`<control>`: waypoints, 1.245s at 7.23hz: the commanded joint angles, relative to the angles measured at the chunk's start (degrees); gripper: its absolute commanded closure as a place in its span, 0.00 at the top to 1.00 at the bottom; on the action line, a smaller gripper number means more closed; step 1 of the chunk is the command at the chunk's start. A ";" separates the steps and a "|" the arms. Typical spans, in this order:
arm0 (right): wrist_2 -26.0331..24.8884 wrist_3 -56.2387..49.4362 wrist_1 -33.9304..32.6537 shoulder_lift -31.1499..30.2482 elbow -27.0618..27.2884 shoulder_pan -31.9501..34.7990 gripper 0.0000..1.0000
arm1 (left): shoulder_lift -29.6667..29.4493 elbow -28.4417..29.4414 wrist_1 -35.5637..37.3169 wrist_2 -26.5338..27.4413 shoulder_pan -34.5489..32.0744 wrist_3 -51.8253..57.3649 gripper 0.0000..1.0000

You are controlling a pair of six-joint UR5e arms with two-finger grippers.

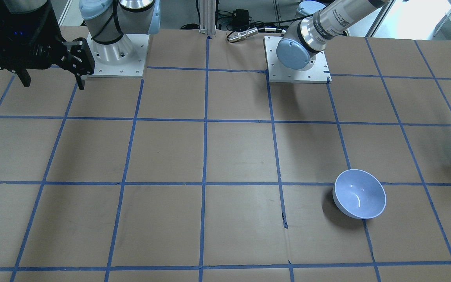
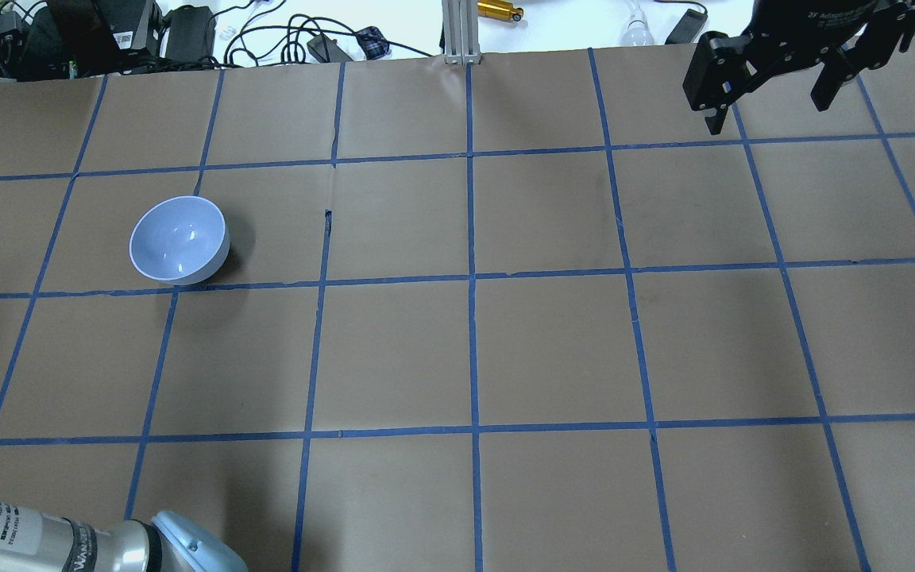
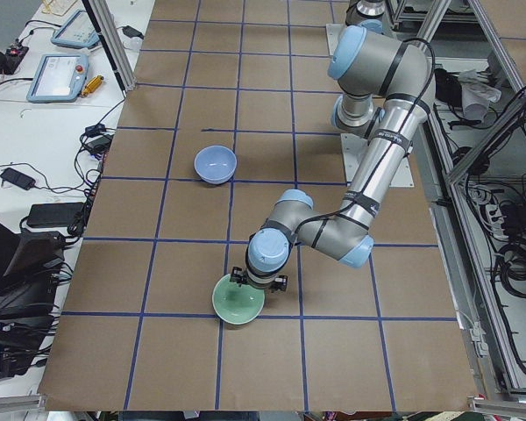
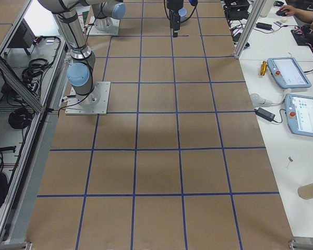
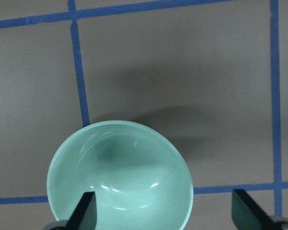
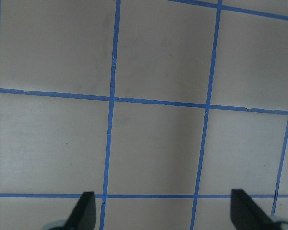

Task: Stack green bowl on blue bowl
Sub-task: 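Lower the left gripper onto the pale green bowl near the robot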

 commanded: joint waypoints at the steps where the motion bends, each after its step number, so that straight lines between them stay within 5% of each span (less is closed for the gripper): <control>1: 0.00 0.00 0.00 0.00 0.00 0.00 1.00 | -2.06 0.43 1.53 0.09 0.80 0.87 1.00; 9: 0.00 0.00 0.00 0.00 0.00 0.00 1.00 | -4.27 -2.90 3.03 0.87 2.91 -2.52 0.95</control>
